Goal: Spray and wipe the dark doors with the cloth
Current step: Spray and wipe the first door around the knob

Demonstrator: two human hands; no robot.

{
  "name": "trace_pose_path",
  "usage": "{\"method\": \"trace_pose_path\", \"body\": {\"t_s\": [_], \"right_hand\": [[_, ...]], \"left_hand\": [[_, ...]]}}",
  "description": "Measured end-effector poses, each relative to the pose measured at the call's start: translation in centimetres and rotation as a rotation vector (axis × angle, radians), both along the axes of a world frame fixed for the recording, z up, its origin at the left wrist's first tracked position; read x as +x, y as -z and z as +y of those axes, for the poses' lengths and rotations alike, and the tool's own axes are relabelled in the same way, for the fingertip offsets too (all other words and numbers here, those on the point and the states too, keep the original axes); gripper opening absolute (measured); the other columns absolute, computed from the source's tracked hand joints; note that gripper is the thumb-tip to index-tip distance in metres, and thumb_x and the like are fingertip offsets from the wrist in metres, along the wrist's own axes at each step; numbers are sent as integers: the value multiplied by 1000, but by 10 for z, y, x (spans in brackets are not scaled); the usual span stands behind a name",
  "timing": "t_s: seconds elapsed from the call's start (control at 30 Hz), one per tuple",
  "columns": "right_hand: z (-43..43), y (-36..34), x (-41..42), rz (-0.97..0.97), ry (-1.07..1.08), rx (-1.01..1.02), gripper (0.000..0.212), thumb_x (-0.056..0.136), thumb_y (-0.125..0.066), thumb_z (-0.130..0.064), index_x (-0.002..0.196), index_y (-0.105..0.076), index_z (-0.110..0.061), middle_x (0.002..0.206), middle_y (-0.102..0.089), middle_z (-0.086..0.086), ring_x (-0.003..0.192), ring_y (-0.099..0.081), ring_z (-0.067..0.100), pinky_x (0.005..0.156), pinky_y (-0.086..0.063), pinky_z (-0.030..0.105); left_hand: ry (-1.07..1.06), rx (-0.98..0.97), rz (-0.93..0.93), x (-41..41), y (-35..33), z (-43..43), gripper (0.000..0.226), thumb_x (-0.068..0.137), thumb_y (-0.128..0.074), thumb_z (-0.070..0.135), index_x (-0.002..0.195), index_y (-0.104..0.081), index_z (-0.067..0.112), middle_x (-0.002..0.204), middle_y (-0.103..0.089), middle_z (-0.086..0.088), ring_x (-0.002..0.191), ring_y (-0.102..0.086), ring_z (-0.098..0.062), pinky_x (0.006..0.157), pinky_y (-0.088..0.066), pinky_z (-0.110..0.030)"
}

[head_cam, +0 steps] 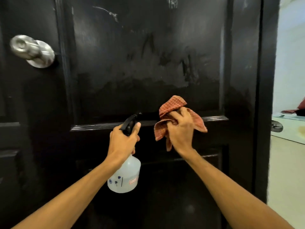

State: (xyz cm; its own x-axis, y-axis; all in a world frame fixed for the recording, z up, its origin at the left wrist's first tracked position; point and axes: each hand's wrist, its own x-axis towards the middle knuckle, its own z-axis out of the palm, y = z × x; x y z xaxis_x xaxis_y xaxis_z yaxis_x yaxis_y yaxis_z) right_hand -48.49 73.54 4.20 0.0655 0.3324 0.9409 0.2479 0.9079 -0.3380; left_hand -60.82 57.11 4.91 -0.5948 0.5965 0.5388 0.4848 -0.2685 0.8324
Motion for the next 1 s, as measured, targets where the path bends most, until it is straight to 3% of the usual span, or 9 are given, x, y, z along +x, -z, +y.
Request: {"method": "trace_pose_path", "body": {"t_s": [0.1,0.17,0.3,0.43,0.57,0.63,0.77,0.87,1.0], "right_hand": [[-5,9,-17,232,88,-83,28,77,-67,4,100,-77,-9,123,-63,11,108,-59,30,100,-49,40],[-29,8,-52,245,103,-16,22,76,-67,3,93,-77,-4,122,-65,17,104,-59,36,95,-49,41],[-93,-1,-131,-203,-103,275,23,71,-67,1,90,-75,-9,110,-63,13,96,-54,33,74,-50,41],[-123,-2,-171,-192,-126,278,20,81,-62,-1,96,-73,-8,113,-58,14,99,-51,33,79,-49,41],[-150,-7,-207,-467,-126,566,25,84,-61,-2,106,-70,-8,131,-54,15,112,-47,32,92,-51,44],[-148,-17,-203,-516,-88,604,29,84,-56,-1,108,-70,-9,132,-55,13,111,-48,30,86,-53,41],[-92,-5,-140,-415,-33,481,34,76,-47,-3,103,-68,-8,118,-60,15,96,-50,33,86,-48,48],[-38,10,-78,-233,44,286,33,76,-54,1,105,-69,-6,112,-60,14,96,-52,33,87,-48,46],[4,2,-15,-122,95,124,37,72,-61,7,107,-67,-5,103,-58,9,96,-54,28,84,-49,43]], "left_hand": [[-103,-12,9,-32,4,-32,28,98,-66,38,91,-69,11,75,-72,-7,38,-52,-16,42,-47,-27],[-188,-6,22,-58,4,-57,27,98,-66,37,90,-70,12,79,-73,-8,37,-53,-14,42,-48,-24],[-325,-7,17,-94,18,-100,21,99,-66,35,99,-71,15,82,-73,-13,39,-53,-16,43,-49,-26],[-379,61,15,-116,16,-130,25,100,-65,33,124,-65,28,88,-73,-11,42,-52,-17,43,-50,-24],[-416,89,19,-137,12,-150,22,101,-65,24,122,-67,25,87,-73,-11,46,-53,-23,49,-52,-36],[-425,95,26,-138,14,-152,15,100,-65,22,114,-68,28,86,-74,-9,47,-54,-24,54,-54,-40],[-341,102,38,-119,18,-136,15,99,-66,31,95,-62,45,86,-74,-6,44,-54,-18,54,-53,-38],[-245,98,-1,-96,19,-105,4,97,-68,35,93,-66,35,86,-74,-5,41,-52,-18,56,-53,-39],[-112,56,-22,-43,19,-49,13,97,-69,35,99,-68,22,86,-75,-4,42,-53,-19,56,-53,-39]]}}
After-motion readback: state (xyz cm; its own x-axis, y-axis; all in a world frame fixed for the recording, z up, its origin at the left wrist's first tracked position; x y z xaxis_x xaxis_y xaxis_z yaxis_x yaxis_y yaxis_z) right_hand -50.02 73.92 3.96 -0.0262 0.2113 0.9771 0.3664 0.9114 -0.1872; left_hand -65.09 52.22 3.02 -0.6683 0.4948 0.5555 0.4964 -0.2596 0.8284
